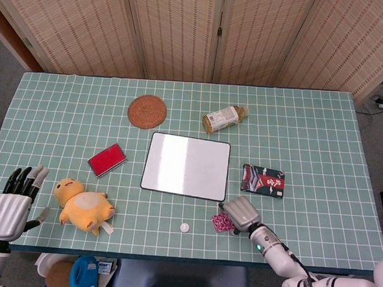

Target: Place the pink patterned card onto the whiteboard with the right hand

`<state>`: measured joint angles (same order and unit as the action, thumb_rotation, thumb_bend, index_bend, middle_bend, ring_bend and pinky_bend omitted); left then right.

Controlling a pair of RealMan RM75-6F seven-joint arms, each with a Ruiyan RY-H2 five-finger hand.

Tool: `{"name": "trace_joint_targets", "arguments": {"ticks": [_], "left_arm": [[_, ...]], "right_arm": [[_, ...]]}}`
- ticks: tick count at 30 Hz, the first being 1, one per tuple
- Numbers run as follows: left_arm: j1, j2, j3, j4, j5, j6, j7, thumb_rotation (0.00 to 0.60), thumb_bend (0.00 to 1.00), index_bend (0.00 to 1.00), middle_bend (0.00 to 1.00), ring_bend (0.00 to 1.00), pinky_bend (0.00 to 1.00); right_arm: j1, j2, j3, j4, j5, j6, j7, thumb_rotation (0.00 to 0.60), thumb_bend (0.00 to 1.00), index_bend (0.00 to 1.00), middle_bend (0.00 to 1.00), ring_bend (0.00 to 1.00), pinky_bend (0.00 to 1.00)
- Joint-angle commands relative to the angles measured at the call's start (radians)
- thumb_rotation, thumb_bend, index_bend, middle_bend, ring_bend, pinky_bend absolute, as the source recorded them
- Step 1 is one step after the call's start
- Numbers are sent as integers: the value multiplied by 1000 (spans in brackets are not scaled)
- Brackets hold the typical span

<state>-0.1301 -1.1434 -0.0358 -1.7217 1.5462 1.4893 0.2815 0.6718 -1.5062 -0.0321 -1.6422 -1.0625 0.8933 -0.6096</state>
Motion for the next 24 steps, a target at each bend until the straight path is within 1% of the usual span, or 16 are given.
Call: {"name": "trace_joint_targets", "arguments": {"ticks": [1,5,11,17,21,24], "left_arm": [[1,1,0,0,0,1,0,600,281,16,13,14,0],[3,2,1,1,-1,2,0,600,281,16,13,14,0],[2,1,2,0,1,2,1,600,281,15,13,14,0],[2,1,1,0,2,3,1,600,281,14,13,14,0],[3,1,1,-1,2,4,2,600,281,14,13,14,0],[3,3,1,-3,4,5,3,600,281,14,13,14,0]], "right_arm": [[3,0,2,0,4,-3,8,600,135,368,899,972,1000],[1,1,1,-1,-4,2,19,600,152,370,900,972,1000],[-3,10,2,-8,-16,9,40,600,185,427,903,972,1000],[-8,20,3,-18,-31,21,53,600,188,445,907,972,1000],[-8,34,20,-34,-44,38,69,600,188,445,906,972,1000],[3,50,54,-45,-38,45,83,600,188,445,906,972,1000]]}}
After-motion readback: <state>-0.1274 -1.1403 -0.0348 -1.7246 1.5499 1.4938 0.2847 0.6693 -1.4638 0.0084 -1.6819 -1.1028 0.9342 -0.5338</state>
